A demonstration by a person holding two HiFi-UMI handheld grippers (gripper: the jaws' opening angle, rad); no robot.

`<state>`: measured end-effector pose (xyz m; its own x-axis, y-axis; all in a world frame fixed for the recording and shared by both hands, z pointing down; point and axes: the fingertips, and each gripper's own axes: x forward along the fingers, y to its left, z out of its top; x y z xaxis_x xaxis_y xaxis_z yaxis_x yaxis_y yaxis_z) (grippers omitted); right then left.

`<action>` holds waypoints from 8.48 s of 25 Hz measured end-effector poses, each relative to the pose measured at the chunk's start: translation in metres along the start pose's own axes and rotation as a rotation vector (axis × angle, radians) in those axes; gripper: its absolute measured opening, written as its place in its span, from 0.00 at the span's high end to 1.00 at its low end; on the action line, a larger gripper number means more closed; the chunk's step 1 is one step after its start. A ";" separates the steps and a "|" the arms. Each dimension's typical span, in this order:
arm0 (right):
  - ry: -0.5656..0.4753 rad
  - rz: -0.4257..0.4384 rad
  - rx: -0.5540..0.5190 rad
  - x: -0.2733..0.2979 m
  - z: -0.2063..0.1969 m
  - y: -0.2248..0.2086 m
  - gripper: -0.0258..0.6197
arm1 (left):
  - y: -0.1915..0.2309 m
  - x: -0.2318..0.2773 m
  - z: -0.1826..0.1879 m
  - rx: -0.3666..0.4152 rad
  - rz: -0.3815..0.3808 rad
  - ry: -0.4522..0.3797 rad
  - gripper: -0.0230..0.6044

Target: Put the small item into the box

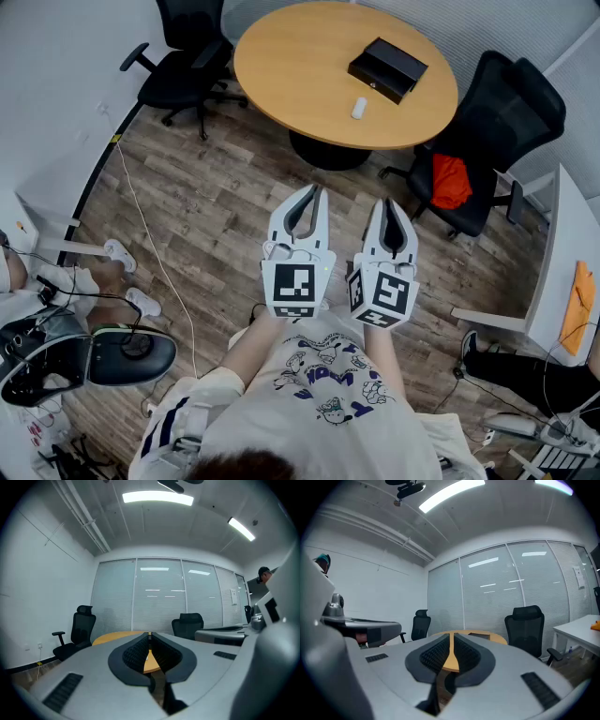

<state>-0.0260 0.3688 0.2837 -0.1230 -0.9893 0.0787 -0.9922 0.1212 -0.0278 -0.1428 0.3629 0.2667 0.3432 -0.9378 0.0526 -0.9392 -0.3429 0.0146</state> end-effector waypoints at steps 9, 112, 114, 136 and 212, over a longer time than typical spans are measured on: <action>0.011 0.004 0.004 0.019 0.001 -0.004 0.89 | 0.003 0.018 0.001 -0.005 -0.002 0.008 0.92; 0.255 0.009 0.127 0.424 -0.054 -0.183 0.89 | 0.036 0.435 -0.111 -0.160 0.031 0.400 0.92; 0.261 0.001 0.125 0.429 -0.055 -0.184 0.89 | 0.036 0.439 -0.118 -0.165 0.017 0.423 0.91; 0.374 -0.086 0.156 0.445 -0.093 -0.193 0.89 | 0.029 0.459 -0.197 -0.248 -0.077 0.662 0.80; 0.392 -0.204 0.197 0.458 -0.096 -0.230 0.89 | 0.019 0.499 -0.215 -0.200 -0.185 0.817 0.74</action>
<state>0.1437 -0.1042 0.4216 0.0384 -0.8815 0.4706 -0.9791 -0.1273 -0.1584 0.0099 -0.0997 0.5082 0.4523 -0.5082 0.7329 -0.8779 -0.3987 0.2653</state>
